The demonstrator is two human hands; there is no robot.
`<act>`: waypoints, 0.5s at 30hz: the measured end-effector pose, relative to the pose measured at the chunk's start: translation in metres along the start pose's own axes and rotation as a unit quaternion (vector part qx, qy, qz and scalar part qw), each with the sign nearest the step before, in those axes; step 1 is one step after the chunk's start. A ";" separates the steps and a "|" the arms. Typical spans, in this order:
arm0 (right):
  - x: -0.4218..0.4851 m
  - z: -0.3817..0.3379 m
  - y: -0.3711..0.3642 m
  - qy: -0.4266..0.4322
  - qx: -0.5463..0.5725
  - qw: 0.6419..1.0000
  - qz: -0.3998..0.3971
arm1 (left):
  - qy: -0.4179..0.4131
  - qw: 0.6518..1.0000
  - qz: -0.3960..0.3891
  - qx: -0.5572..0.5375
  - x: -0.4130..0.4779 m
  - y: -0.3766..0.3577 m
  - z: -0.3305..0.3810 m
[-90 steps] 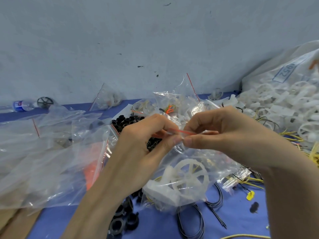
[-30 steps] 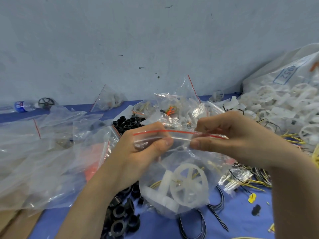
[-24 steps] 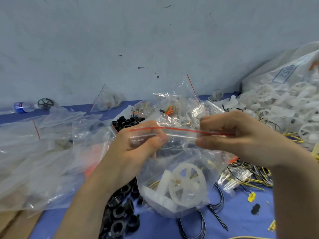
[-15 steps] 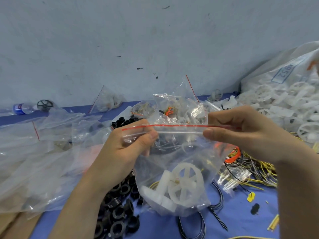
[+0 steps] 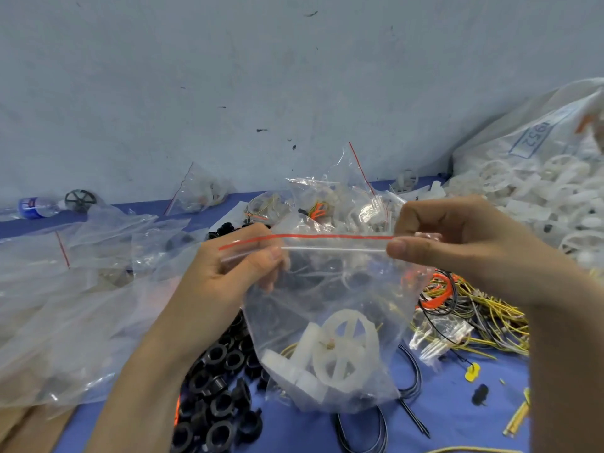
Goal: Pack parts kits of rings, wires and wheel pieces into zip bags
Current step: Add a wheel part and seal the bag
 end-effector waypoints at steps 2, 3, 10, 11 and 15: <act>0.004 -0.004 -0.007 -0.005 -0.040 0.999 -0.011 | -0.010 1.000 -0.018 0.009 0.000 -0.012 0.005; 0.007 -0.006 -0.013 -0.008 -0.074 0.997 -0.020 | -0.014 1.000 -0.015 0.015 0.001 -0.017 0.007; 0.006 -0.025 -0.026 0.024 -0.177 0.983 -0.028 | -0.022 0.999 0.043 -0.009 0.001 -0.024 0.009; 0.006 -0.025 -0.025 0.022 -0.178 0.983 -0.024 | -0.030 0.999 0.045 -0.008 0.000 -0.025 0.009; 0.007 -0.024 -0.027 0.011 -0.153 0.988 -0.031 | -0.055 0.998 0.037 -0.005 -0.001 -0.030 0.017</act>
Point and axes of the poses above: each hand's wrist, its own x-axis towards the middle knuckle, its own y-axis out of the back of the hand, z = x × y, the point moved 6 cm from there along x, towards the middle knuckle, and after that the axes turned 4 degrees about -z, right-handed, at the moved point
